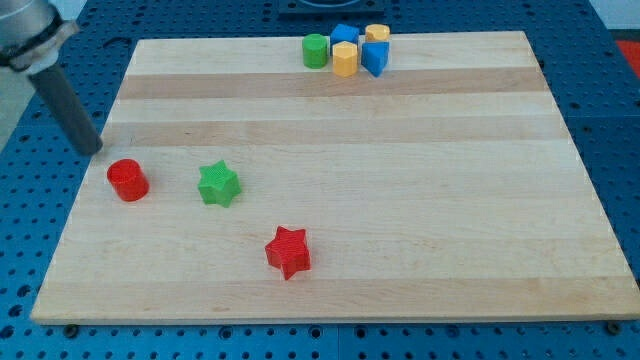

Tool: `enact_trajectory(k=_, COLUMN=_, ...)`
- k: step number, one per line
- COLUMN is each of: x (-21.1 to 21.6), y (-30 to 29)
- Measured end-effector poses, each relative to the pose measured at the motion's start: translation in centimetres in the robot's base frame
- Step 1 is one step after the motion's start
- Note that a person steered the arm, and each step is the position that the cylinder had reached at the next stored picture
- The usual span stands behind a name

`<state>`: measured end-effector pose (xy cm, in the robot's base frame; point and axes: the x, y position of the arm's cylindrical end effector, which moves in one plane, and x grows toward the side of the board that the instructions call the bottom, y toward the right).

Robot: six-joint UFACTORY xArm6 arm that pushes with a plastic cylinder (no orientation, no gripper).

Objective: Move your arm towards the red circle

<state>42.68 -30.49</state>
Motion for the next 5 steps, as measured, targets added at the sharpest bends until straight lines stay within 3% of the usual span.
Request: enact_trajectory(k=5, x=2.6, y=0.1)
